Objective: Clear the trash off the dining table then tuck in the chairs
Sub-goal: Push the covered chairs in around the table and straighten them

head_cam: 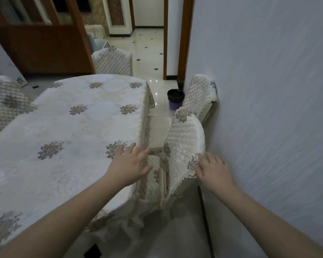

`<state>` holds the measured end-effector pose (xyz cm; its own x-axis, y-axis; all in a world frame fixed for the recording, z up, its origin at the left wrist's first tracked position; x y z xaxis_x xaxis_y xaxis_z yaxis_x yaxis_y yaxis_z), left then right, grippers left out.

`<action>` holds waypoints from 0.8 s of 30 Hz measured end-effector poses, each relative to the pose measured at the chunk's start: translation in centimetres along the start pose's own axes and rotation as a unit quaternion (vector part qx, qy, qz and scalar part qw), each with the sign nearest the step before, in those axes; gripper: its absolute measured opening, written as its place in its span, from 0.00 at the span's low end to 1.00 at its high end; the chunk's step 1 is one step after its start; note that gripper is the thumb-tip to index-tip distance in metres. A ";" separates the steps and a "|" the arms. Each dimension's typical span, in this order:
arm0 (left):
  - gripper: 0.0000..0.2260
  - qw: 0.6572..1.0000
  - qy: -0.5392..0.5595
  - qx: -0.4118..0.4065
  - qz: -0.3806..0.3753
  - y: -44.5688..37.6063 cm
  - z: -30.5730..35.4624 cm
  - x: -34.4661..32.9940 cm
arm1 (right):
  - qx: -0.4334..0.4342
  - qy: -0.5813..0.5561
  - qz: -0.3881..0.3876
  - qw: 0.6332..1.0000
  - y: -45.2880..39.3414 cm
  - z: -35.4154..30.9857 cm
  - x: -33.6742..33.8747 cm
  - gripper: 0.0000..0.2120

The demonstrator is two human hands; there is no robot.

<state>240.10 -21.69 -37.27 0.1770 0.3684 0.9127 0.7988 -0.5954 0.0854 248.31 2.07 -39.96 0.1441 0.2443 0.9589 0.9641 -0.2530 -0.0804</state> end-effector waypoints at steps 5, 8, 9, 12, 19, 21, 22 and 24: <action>0.45 1.000 -0.011 0.002 -0.017 2.6 -1.6 2.7 | 0.040 0.007 -0.025 0.999 0.5 -2.5 1.5 0.28; 0.40 0.999 -0.005 0.052 0.005 5.0 -2.9 4.9 | 0.077 -0.012 -0.024 0.997 0.7 -4.6 2.6 0.28; 0.38 0.997 0.002 0.073 0.008 5.9 -3.5 5.3 | 0.089 -0.018 -0.028 0.996 0.7 -5.6 3.0 0.29; 0.37 0.993 0.011 0.119 -0.007 8.9 -4.9 5.5 | 0.126 -0.040 -0.027 0.991 0.5 -8.6 3.8 0.29; 0.36 0.971 0.031 0.228 -0.069 18.2 -10.0 3.3 | 0.246 -0.050 -0.074 0.965 0.7 -19.3 3.9 0.28; 0.35 0.963 0.032 0.253 -0.089 21.2 -12.4 2.8 | 0.269 -0.047 -0.088 0.958 1.0 -23.3 3.7 0.29; 0.35 0.959 0.035 0.263 -0.101 22.6 -13.7 2.6 | 0.284 -0.051 -0.097 0.952 1.3 -25.6 3.5 0.28; 0.37 0.950 0.035 0.289 -0.115 25.8 -16.5 2.7 | 0.328 -0.060 -0.111 0.936 2.3 -30.8 3.4 0.27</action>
<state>251.71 -47.79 -25.97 -0.0632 0.3810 0.9224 0.9975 -0.0057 0.0706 244.10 -26.54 -28.47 -0.0894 0.3366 0.9374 0.8974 0.4355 -0.0708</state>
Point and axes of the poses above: each hand's wrist, its own y-axis away from the middle knuckle, its own x-axis out of the back of the hand, z = x × y, the point moved 10 cm from there along -y, towards the middle knuckle, and after that the axes turned 15 degrees about -y, right-handed, at the moved point
